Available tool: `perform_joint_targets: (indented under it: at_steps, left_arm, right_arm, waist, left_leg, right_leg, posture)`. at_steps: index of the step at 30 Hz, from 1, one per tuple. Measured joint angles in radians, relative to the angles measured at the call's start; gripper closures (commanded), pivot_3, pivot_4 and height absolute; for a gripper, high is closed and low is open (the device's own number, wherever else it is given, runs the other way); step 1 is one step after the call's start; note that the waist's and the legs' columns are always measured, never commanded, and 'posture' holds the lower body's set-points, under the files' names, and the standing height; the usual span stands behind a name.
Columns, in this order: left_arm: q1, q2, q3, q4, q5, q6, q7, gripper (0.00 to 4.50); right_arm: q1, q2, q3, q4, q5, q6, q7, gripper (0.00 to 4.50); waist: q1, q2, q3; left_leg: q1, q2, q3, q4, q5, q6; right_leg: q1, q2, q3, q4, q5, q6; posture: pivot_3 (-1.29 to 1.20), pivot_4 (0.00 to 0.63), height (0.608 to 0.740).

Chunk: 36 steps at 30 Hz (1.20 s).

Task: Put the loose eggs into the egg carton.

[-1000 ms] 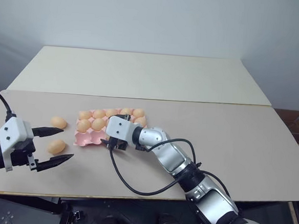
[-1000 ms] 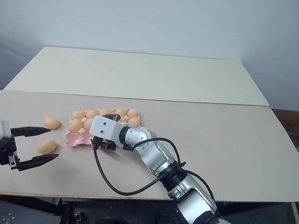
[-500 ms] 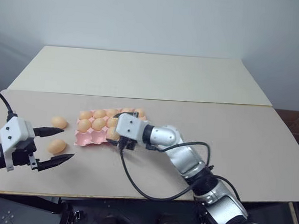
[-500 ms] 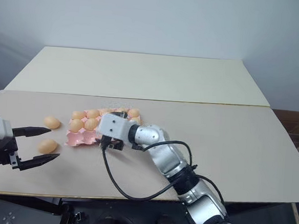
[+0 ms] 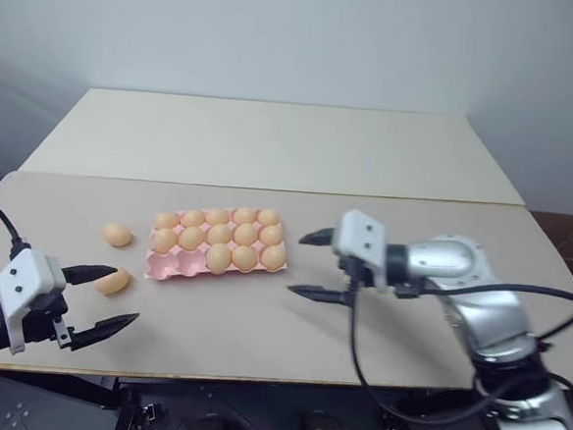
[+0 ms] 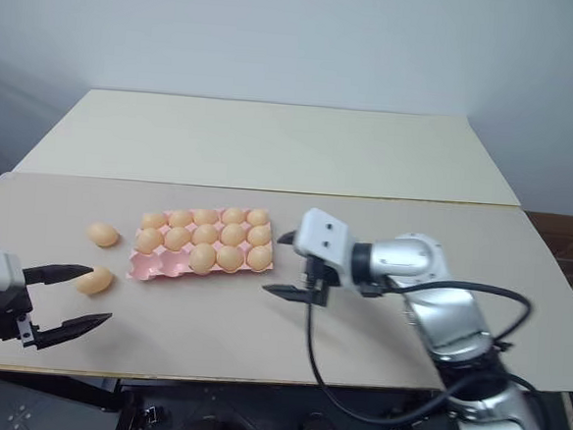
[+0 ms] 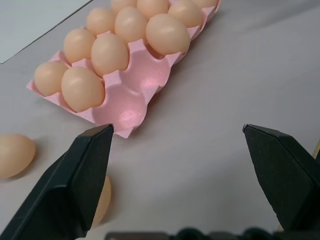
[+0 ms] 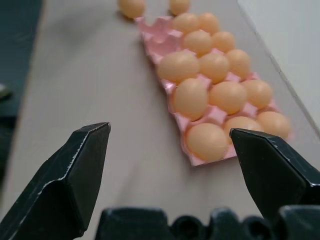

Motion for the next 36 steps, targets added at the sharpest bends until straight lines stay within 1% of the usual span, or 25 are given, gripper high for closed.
perform_joint_targets:
  at_steps: [2,5,11,14,18,23,29,36]
  left_arm:
    - [0.0,0.0,0.001,0.0,0.001,-0.002,0.004,0.0]
    - [-0.001,0.0,0.001,-0.004,0.001,-0.014,0.01,0.0]
    - [-0.002,-0.006,-0.004,-0.007,0.024,-0.016,0.052,0.0]
    - [-0.021,-0.006,-0.021,-0.002,0.076,-0.003,0.128,0.0]
    - [-0.064,-0.002,-0.052,0.05,0.114,0.014,0.17,0.0]
    - [-0.162,0.009,-0.139,0.176,0.128,0.014,0.152,0.0]
    - [-0.3,0.01,-0.277,0.36,0.204,-0.019,0.168,0.0]
    - [-0.41,0.004,-0.385,0.477,0.248,-0.022,0.167,0.0]
  right_arm:
    - [0.012,-0.048,-0.031,-0.005,0.056,0.005,0.044,0.04]
    - [0.012,-0.068,-0.039,-0.008,0.095,0.012,0.054,0.04]
    - [0.014,-0.088,-0.039,-0.021,0.119,0.015,0.038,0.04]
    - [0.029,-0.106,-0.039,-0.031,0.126,0.016,0.02,0.04]
    - [0.036,-0.111,-0.038,-0.038,0.132,0.021,0.005,0.04]
    - [0.037,-0.111,-0.033,-0.04,0.132,0.041,-0.034,0.04]
    - [0.037,-0.106,-0.032,-0.06,0.136,0.082,-0.089,0.04]
    - [0.052,-0.12,-0.037,-0.102,0.164,0.128,-0.135,0.04]
  waist:
    - [0.001,0.0,0.0]
    - [0.002,0.0,0.0]
    - [0.01,0.0,0.0]
    - [0.012,0.0,0.0]
    - [0.012,0.0,0.0]
    - [0.013,0.0,0.0]
    - [0.013,0.0,0.0]
    - [0.014,0.0,0.0]
  left_leg:
    - [0.001,0.0,0.0,0.0,0.0,0.0]
    - [0.002,0.0,0.001,0.0,0.0,0.0]
    - [0.0,0.0,0.001,0.0,0.0,0.0]
    - [0.001,0.0,0.001,0.0,0.0,0.0]
    - [0.001,0.0,0.001,0.0,0.0,0.0]
    - [0.001,0.0,0.001,0.0,0.0,0.0]
    - [0.0,0.0,0.0,0.0,0.0,0.0]
    - [0.0,0.0,0.0,0.0,0.0,0.0]
  right_leg:
    - [0.0,0.0,0.0,0.0,0.0,0.0]
    - [0.001,0.0,0.001,0.001,0.0,0.0]
    - [0.0,0.0,0.001,0.0,0.0,0.0]
    - [0.0,0.0,0.0,0.0,0.0,0.0]
    - [0.0,0.0,0.0,0.0,0.0,0.0]
    - [0.0,0.0,0.0,0.0,0.0,0.0]
    - [-0.001,0.0,0.0,0.001,0.0,0.0]
    - [-0.001,0.0,0.0,0.002,0.0,0.0]
  posture:
    - [0.0,0.15,0.74]
    - [0.0,0.15,0.74]
    - [0.0,0.15,0.74]
    - [0.0,0.15,0.74]
    - [0.0,0.15,0.74]
    - [0.0,0.15,0.74]
    - [0.0,0.15,0.74]
    - [0.0,0.15,0.74]
